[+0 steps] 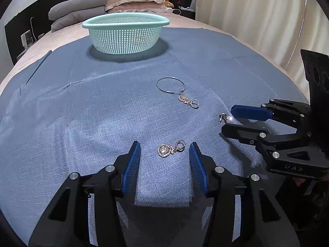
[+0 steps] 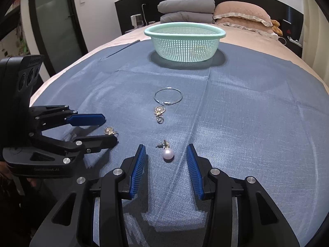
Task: Organize jewelry
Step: 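Grasp the heart charm earring with the left gripper while the right gripper grasps the pearl earring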
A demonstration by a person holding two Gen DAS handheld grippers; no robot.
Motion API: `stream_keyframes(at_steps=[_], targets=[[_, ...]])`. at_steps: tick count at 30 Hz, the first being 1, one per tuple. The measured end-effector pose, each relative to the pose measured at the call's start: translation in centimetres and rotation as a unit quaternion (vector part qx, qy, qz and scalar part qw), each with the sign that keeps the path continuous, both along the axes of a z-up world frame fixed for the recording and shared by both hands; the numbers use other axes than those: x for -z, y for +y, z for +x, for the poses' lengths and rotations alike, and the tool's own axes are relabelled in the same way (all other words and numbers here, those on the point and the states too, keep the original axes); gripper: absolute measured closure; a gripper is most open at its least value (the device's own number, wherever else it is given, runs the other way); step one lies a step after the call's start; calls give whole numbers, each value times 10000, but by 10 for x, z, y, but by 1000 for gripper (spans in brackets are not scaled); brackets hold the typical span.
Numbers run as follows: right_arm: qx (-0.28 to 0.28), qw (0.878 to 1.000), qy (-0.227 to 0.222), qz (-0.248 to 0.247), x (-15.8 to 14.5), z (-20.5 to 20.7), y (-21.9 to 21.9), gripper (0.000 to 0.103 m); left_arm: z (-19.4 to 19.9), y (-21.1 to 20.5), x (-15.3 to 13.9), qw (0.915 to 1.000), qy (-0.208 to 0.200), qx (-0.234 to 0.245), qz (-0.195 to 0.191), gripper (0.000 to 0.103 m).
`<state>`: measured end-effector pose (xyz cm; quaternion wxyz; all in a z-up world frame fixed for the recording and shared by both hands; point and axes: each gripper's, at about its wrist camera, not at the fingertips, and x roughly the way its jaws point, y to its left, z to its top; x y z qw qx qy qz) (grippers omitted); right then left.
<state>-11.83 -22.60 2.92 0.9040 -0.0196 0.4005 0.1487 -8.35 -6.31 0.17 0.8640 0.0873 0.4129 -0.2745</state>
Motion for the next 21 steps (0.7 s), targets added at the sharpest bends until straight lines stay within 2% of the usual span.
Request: stream_keyframes(at_steps=[2, 4, 6, 10, 17, 21], targets=[[-43, 9999, 28, -162, 3, -1, 1, 85, -3, -1, 1, 10000, -47, -17, 38, 53], [-12, 10000, 66, -69, 5, -1, -3, 91, -4, 0, 1, 9999, -55, -87, 39, 58], [-5, 10000, 61, -15, 6, -3, -4, 92, -4, 2, 2, 9999, 2, -158, -26, 89], [-39, 9998, 1, -192, 4, -4, -1, 92, -5, 4, 3, 9997, -26, -207, -108, 89], [-15, 9998, -75, -194, -6, -2, -6, 92, -7, 6, -5, 9995, -67, -269, -130, 91], [66, 9996, -173, -211, -15, 0, -12, 92, -2, 9, -9, 9990, 88, -351, -266, 91]])
